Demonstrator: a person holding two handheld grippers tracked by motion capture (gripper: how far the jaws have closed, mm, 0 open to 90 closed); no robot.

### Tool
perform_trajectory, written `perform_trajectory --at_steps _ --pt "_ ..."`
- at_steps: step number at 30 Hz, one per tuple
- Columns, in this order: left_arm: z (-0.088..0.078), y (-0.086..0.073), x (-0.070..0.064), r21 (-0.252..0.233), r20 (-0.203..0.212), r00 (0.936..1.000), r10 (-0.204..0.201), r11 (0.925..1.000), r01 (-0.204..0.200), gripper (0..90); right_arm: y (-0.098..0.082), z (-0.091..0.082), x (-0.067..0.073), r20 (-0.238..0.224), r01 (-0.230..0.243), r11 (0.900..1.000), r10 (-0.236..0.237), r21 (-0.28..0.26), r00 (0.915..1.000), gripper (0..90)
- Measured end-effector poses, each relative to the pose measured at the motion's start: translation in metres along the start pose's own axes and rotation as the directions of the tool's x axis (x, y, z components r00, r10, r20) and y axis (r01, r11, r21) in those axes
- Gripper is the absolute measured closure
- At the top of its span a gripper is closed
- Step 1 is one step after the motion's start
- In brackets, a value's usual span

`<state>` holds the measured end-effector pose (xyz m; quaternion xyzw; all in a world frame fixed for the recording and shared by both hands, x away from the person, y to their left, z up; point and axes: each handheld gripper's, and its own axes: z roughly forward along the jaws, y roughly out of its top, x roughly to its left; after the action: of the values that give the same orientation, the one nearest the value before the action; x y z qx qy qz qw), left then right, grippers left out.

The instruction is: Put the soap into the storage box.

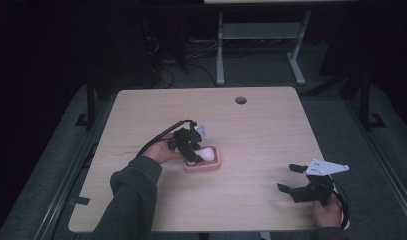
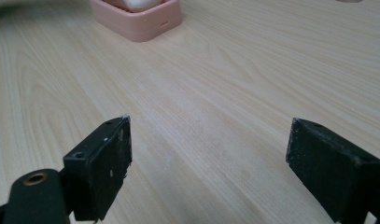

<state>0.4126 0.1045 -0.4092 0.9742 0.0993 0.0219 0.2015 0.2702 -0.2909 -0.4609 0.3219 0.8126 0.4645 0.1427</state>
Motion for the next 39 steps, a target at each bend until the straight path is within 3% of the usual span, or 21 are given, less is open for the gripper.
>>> perform_trajectory --at_steps 17,26,34,39 --pt "-0.02 -0.008 -0.006 -0.025 -0.024 0.9996 -0.01 0.9996 0.01 41.2 0.001 0.002 0.001 0.0 0.004 1.0 -0.004 0.009 1.0 13.5" --pt "-0.025 -0.008 -0.011 -0.032 -0.034 0.9994 0.004 0.9995 -0.005 40.3 0.001 0.002 0.001 0.001 0.003 1.0 -0.003 0.013 1.0 13.5" --pt "-0.03 -0.02 -0.014 -0.061 -0.04 0.9988 -0.027 0.9979 0.024 39.0 0.001 0.003 0.001 -0.003 -0.001 1.0 0.001 0.015 1.0 13.5" --pt "-0.03 -0.023 -0.018 -0.039 -0.041 0.9989 -0.023 0.999 0.022 36.7 0.001 0.003 0.002 0.0 -0.003 1.0 0.003 0.016 1.0 13.5"
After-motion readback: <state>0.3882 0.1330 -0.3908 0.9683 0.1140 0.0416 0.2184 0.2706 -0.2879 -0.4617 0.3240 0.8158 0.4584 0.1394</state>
